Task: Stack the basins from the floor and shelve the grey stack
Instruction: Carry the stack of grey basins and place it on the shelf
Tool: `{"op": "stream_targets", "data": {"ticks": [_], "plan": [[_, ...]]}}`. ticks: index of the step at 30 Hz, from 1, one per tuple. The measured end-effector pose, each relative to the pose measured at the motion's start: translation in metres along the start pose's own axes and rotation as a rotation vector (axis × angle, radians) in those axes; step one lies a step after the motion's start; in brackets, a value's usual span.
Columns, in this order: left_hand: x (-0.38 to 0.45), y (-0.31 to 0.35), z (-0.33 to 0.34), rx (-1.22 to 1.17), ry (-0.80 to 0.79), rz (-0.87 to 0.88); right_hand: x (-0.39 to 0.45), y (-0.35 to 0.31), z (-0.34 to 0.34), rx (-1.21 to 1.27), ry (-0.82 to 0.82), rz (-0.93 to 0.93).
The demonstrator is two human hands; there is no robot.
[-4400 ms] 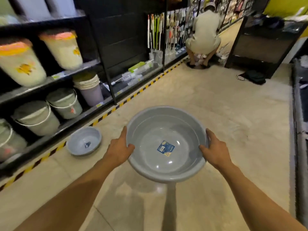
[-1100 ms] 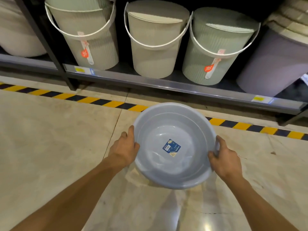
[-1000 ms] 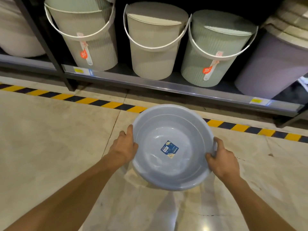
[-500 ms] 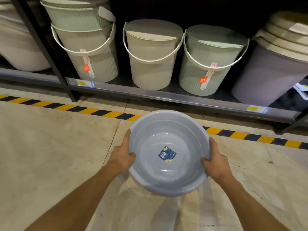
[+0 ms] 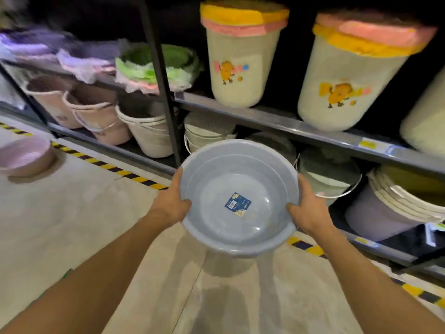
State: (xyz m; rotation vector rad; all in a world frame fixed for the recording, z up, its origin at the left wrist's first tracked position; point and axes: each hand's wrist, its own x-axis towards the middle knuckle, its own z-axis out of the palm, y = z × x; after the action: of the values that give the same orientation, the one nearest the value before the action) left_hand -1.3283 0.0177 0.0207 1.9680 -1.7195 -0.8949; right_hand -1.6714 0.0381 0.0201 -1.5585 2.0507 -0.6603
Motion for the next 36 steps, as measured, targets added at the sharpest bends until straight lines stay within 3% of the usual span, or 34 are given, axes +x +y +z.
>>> {"op": "stream_targets", "data": {"ticks": [7, 14, 23, 30, 36], "plan": [[-0.116, 0.112, -0.264, -0.009, 0.209, -0.118, -0.043, -0.252, -0.160, 0.107, -0.158, -0.156], [-0.197, 0.152, -0.392, -0.086, 0.368, -0.190, -0.059, -0.399, -0.225, 0.100, -0.195, -0.381], [-0.231, 0.136, -0.459, -0.094, 0.499, -0.293, -0.063, -0.492, -0.210, 0.046, -0.267, -0.528], [-0.231, 0.090, -0.488, -0.171, 0.530, -0.410, -0.055, -0.542, -0.155, -0.017, -0.337, -0.536], [-0.202, 0.030, -0.533, -0.248, 0.575, -0.469, -0.034, -0.621, -0.091, -0.068, -0.386, -0.619]]}}
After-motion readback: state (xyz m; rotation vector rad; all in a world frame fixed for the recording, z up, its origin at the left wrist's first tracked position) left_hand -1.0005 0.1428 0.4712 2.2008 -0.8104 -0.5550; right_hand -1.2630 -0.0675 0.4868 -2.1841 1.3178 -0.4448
